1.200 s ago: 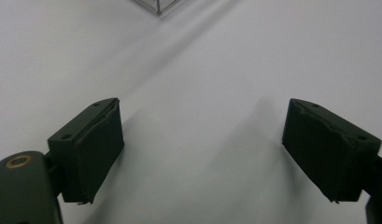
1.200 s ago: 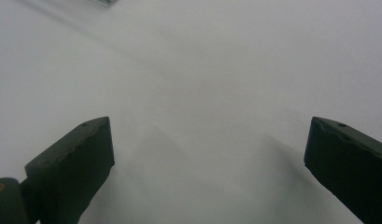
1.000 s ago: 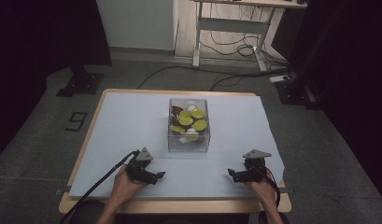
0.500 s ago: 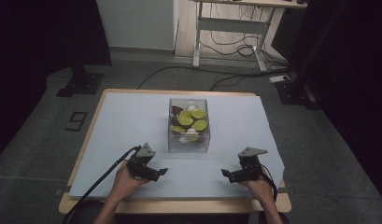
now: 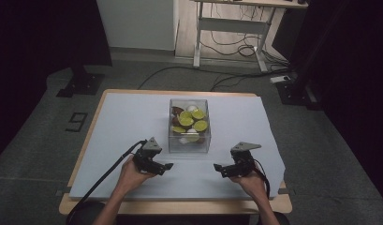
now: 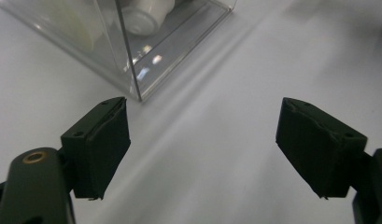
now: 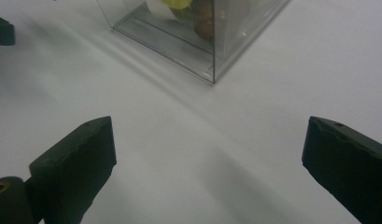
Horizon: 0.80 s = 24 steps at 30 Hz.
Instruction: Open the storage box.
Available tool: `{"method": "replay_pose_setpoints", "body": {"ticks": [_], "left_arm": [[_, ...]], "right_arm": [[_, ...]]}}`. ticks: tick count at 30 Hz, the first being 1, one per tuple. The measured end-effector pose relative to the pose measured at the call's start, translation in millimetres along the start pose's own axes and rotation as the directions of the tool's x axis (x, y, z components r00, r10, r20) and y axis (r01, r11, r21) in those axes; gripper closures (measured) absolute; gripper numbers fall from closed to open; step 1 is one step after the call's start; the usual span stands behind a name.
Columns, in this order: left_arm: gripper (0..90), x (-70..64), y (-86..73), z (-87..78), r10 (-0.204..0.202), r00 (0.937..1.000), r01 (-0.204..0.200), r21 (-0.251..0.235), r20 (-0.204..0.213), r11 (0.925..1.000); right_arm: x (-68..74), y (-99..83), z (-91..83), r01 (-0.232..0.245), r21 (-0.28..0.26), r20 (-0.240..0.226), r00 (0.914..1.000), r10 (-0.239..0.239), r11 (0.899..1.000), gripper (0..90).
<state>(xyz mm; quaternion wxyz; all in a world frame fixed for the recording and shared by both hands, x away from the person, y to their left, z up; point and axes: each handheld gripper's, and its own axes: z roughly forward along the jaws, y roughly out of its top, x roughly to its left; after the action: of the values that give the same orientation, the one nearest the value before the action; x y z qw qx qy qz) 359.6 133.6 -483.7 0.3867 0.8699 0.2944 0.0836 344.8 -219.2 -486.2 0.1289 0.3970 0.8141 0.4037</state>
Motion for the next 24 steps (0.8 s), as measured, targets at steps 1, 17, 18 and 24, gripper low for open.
{"method": "replay_pose_setpoints", "body": {"ticks": [1,17,18,24], "left_arm": [[18.6,-0.1,1.3,0.7,0.002,1.0000,-0.002,-0.006,0.001,1.0000],[35.5,-1.5,30.5,12.0,0.023,0.9997,-0.024,-0.050,-0.012,0.9985],[36.5,-2.1,33.0,12.7,0.027,0.9996,-0.027,-0.053,-0.013,0.9982],[40.5,-2.5,37.6,15.0,0.032,0.9990,-0.034,-0.062,-0.031,0.9975]], "right_arm": [[1.4,2.3,0.7,0.005,-0.008,-0.006,1.0000,-0.005,1.000,4.3],[14.8,25.7,9.2,0.005,-0.040,-0.036,0.9993,-0.007,0.999,32.3],[16.2,28.2,11.3,0.000,-0.035,-0.044,0.9990,-0.002,0.999,35.3],[20.0,35.5,17.2,0.019,-0.036,-0.049,0.9986,-0.021,0.999,45.1]]}}
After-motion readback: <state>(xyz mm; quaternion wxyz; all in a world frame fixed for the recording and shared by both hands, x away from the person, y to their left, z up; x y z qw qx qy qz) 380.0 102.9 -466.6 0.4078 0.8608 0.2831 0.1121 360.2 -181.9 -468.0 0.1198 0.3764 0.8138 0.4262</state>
